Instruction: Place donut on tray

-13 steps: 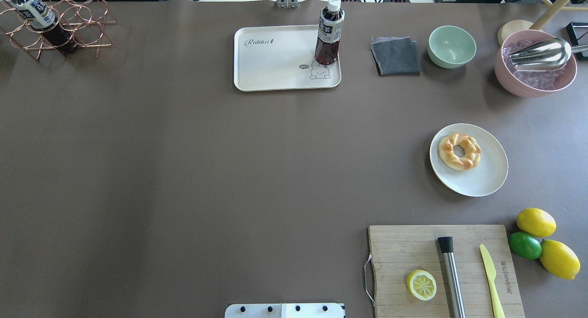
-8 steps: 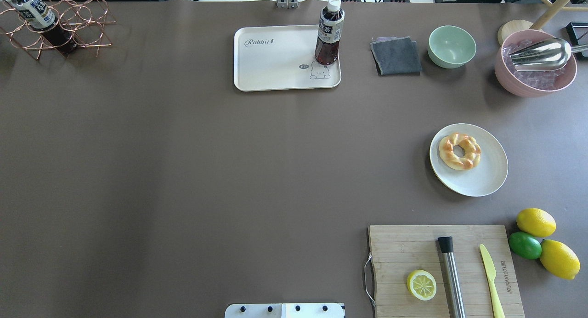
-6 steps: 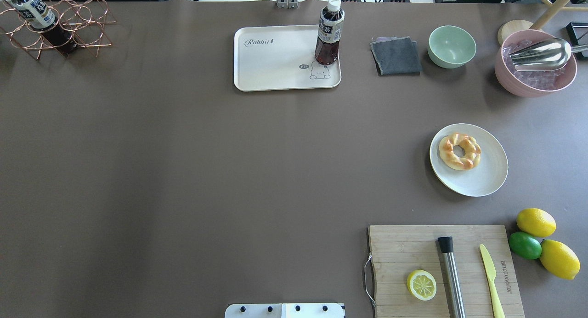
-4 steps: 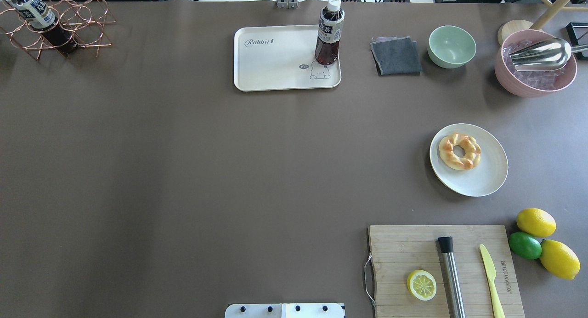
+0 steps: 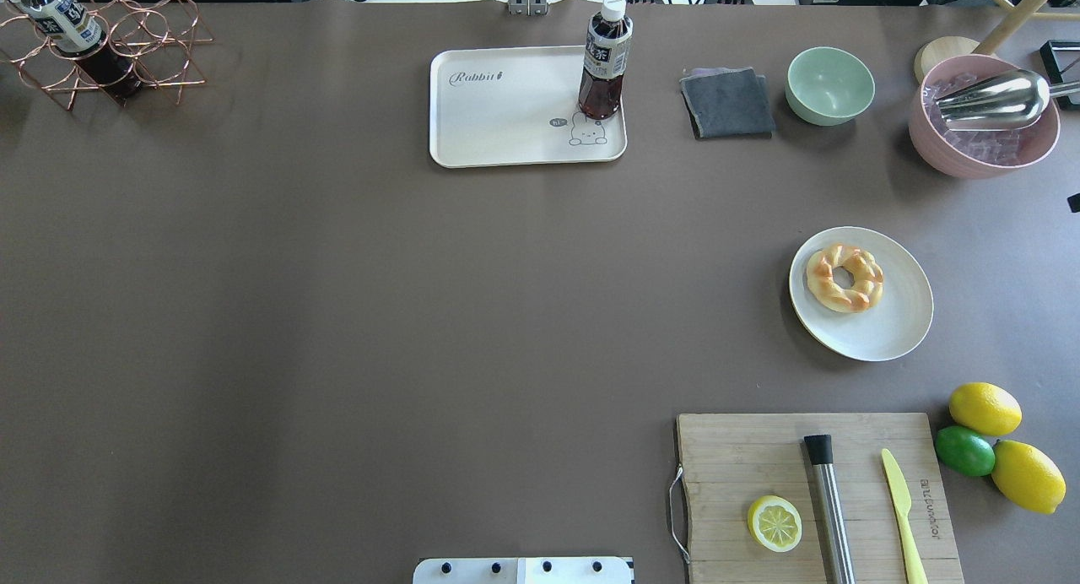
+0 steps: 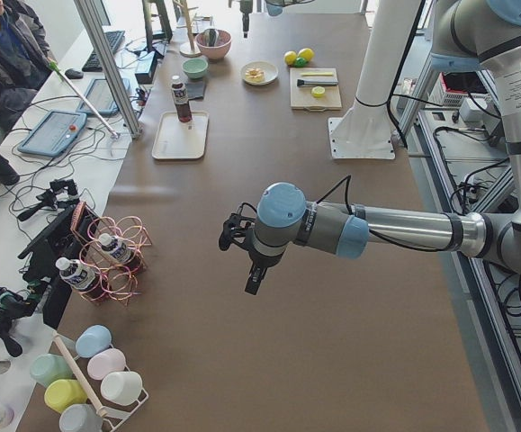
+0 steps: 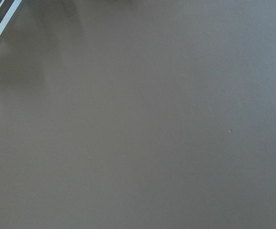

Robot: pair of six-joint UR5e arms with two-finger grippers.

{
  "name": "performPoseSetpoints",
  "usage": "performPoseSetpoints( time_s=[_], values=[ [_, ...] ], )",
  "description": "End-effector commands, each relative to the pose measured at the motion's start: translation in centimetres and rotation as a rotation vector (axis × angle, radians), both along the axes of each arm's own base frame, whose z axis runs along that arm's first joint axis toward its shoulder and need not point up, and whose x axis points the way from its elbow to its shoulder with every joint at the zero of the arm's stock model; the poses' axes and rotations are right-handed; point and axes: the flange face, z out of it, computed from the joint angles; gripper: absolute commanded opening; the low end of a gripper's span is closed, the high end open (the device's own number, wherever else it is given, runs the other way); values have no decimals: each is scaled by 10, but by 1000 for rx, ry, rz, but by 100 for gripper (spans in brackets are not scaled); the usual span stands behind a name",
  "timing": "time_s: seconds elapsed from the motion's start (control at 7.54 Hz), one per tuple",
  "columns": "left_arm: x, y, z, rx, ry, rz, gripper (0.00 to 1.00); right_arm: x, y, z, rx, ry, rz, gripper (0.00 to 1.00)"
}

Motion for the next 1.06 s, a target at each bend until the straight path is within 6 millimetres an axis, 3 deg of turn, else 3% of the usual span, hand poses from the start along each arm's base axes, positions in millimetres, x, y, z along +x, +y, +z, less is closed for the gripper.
performPoseSetpoints(
  time_s=[0.0, 0.27, 0.66, 0.8, 0.93],
  values=[
    [1, -1, -10, 5, 7, -11, 97, -77, 18, -23, -44, -61, 28, 87],
    [1, -4, -13, 11, 9, -11, 97, -112, 38, -24, -40, -83, 31, 84],
    [1, -4, -10, -3, 14, -17, 97, -107, 60, -2, -54, -64, 22, 66],
    [1, -4, -10, -9, 20, -22, 97, -107, 62, 1, -60, -60, 21, 51],
    [1, 0, -10, -13, 23, -21, 97, -108, 63, 0, -56, -59, 21, 12]
  ],
)
